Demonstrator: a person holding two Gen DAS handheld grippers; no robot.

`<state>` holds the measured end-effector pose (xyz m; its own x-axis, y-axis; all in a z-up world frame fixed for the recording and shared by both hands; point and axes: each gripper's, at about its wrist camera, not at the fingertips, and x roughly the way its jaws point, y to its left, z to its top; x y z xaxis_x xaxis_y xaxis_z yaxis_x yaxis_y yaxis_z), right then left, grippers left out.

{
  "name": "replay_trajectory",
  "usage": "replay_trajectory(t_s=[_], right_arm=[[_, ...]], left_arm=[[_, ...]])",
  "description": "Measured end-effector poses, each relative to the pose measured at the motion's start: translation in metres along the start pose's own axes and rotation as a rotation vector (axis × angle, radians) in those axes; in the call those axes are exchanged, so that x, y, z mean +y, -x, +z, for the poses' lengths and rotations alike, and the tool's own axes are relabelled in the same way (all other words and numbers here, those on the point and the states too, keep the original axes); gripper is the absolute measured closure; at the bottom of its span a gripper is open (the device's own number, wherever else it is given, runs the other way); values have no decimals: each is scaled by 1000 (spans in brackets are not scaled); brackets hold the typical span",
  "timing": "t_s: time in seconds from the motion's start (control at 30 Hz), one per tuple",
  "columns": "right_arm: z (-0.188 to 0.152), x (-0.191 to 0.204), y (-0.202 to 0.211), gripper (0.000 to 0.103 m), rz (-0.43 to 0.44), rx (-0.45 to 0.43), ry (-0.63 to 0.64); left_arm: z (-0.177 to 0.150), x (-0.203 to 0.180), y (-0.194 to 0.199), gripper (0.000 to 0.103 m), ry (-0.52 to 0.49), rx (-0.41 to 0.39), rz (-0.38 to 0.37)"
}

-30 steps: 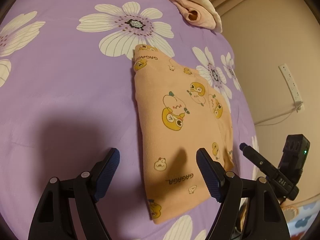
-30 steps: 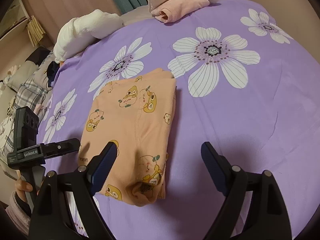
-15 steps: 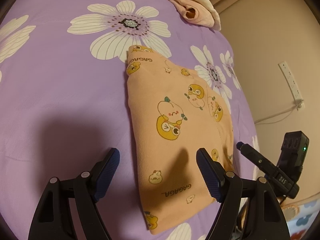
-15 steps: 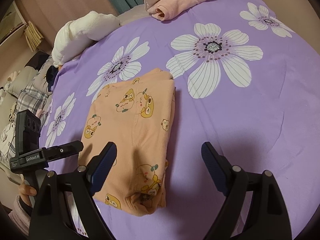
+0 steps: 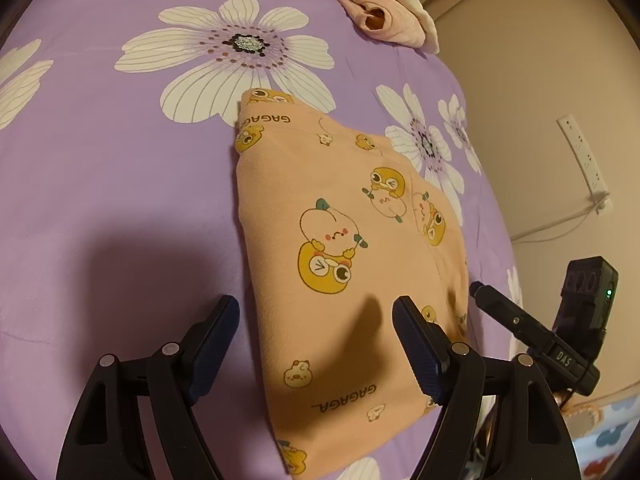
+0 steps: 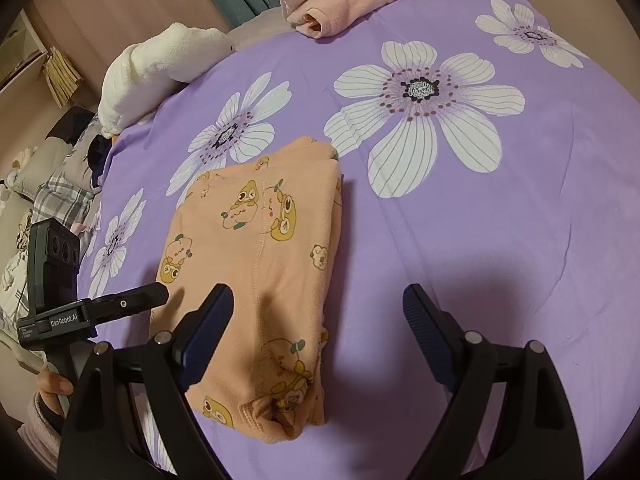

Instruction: Fold small clothes

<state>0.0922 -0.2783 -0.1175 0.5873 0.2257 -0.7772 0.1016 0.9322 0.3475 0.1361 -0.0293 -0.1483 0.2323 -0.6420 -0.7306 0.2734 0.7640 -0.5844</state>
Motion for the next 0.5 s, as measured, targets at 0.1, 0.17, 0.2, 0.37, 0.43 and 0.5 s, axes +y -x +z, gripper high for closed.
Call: replay_trajectory(t_s=[0.1,0.17,0.2,0.37,0.43,0.5], right_arm=[[1,-1,-2,16,2,4,-3],[1,-1,-5,16,4,7,-6],[0,-1,-5,16,6,8,-8],[0,-2,-12,16,16,18,-21],[0,-3,-15,16,25,24,-29],[0,-4,-19,16,35,32,-40]], left_arm=[[1,0,-2,25,-4,2,1],[2,-1,-3,25,-7,3,1],[2,-1,-3,25,-8,3,1],[3,-2,-5,25,-8,3,-4],[4,-2,-6,25,-5,3,-7],[5,-2,-8,25,-3,3,-13]])
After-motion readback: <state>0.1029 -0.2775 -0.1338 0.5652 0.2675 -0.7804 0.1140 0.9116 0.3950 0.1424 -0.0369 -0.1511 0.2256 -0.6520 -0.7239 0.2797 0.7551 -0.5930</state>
